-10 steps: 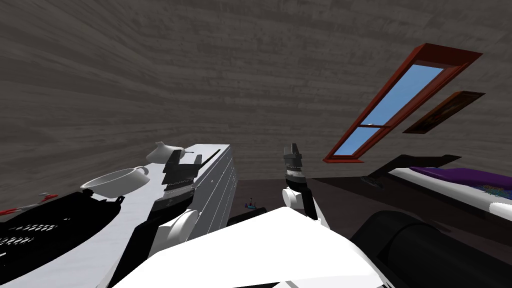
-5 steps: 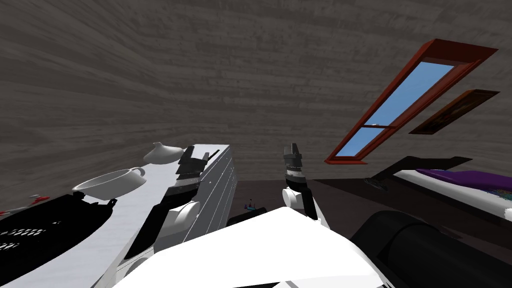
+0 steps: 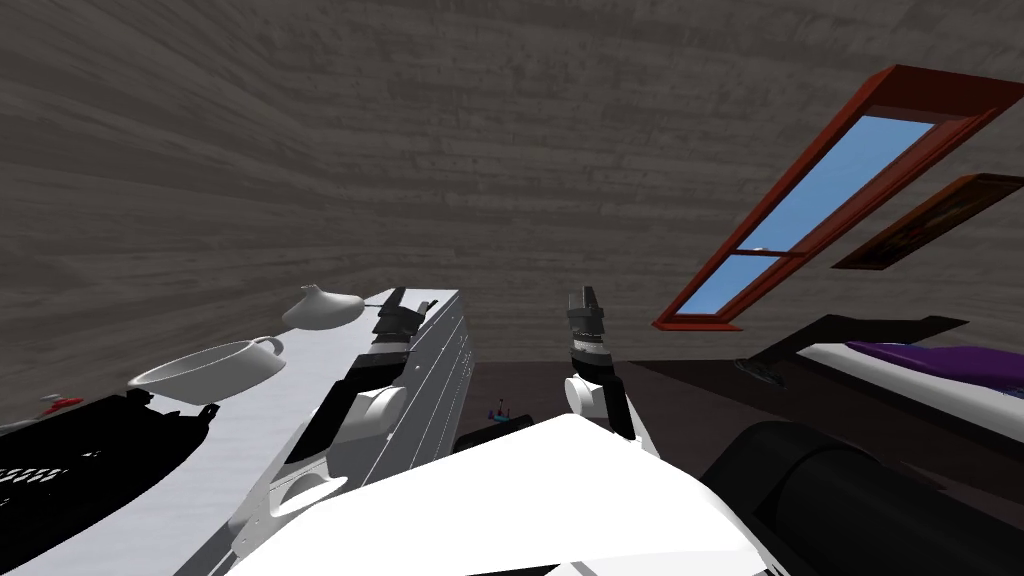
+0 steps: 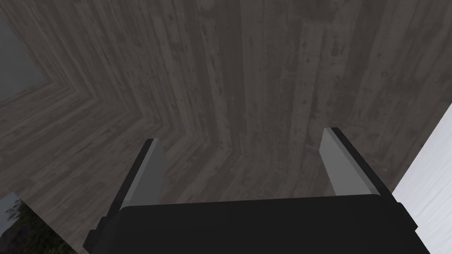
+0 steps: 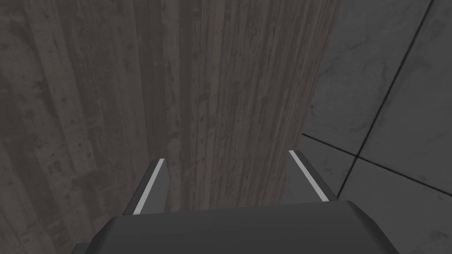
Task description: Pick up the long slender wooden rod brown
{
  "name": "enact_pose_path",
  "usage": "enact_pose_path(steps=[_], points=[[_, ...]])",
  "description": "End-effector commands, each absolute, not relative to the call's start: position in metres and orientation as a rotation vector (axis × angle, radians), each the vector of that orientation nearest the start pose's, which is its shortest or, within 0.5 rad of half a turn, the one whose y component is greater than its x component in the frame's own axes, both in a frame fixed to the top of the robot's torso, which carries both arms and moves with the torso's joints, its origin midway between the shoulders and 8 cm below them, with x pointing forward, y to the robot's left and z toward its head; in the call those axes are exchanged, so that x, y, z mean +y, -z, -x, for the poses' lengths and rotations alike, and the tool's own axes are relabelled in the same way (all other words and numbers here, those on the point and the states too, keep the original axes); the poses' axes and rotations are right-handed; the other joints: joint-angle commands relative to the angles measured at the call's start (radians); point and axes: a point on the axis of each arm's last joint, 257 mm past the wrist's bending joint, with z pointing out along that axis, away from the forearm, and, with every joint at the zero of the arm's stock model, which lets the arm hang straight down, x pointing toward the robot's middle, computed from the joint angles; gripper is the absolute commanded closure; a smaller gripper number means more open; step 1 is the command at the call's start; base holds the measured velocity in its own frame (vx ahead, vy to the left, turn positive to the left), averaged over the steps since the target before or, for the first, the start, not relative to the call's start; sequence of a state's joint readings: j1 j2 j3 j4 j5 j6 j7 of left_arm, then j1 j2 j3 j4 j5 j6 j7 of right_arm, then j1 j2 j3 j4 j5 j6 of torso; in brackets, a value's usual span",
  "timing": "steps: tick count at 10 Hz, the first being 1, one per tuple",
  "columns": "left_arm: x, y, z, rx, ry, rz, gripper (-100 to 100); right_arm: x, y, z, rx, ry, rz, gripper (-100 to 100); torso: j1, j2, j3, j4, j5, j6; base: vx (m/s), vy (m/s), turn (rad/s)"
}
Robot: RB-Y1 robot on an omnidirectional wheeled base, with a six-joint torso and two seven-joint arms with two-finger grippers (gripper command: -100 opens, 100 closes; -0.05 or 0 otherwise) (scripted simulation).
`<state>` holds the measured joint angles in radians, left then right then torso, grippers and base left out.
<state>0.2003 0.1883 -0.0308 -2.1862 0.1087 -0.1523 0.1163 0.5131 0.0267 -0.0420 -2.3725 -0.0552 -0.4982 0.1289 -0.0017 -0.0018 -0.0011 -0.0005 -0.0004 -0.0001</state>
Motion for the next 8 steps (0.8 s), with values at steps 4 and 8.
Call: enact_pose_path(steps=[4, 8], points=[[0.233, -0.013, -0.475, 0.909, 1.53, 0.82, -100, -0.298, -0.061, -0.319, 0.532, -1.185, -0.595, 0, 0.0, 0.0, 0.0, 0.0, 0.0, 0.0, 0.031, -0.03, 0.026], [0.232, -0.01, -0.499, 0.962, 1.517, 0.87, -100, -0.298, -0.061, -0.319, 0.532, -1.185, -0.595, 0, 0.0, 0.0, 0.0, 0.0, 0.0, 0.0, 0.025, -0.024, 0.025]])
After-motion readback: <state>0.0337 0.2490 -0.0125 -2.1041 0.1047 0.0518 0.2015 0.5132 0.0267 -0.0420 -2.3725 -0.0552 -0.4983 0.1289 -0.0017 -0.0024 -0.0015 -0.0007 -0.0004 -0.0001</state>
